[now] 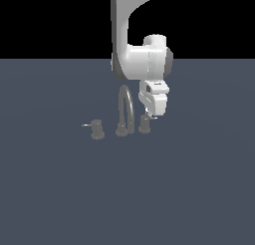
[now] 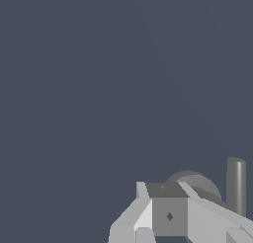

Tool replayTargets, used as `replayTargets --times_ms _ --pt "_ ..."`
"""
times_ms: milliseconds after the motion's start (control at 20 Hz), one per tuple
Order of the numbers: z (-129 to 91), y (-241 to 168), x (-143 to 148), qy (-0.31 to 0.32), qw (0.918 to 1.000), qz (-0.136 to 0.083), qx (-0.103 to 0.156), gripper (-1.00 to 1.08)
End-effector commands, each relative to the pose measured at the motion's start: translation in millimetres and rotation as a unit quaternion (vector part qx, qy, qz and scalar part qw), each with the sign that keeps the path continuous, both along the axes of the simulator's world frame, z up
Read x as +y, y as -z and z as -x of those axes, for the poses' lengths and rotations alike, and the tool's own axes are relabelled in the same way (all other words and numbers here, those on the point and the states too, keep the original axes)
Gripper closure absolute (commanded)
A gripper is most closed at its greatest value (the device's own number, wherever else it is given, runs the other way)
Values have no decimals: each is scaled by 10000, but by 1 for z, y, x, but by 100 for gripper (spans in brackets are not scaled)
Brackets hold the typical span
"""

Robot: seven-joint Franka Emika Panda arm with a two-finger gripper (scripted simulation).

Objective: Turn on the faucet by rotating a designated handle.

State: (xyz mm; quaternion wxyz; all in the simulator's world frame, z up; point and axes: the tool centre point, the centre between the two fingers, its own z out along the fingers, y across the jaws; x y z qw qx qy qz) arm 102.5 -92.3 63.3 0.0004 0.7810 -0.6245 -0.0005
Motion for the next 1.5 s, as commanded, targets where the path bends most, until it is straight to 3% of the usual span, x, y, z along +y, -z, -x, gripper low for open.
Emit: replayTargets --times_ms 0,550,650,1350,1450 --pt "-1 0 0 12 10000 0 -7 108" --pt "25 1 -23 10 10000 0 -5 108" --pt "19 0 -16 -21 10000 -10 -44 108" --pt "62 0 -22 9 10000 -1 -10 108" --pt "52 1 -24 13 10000 13 -96 108"
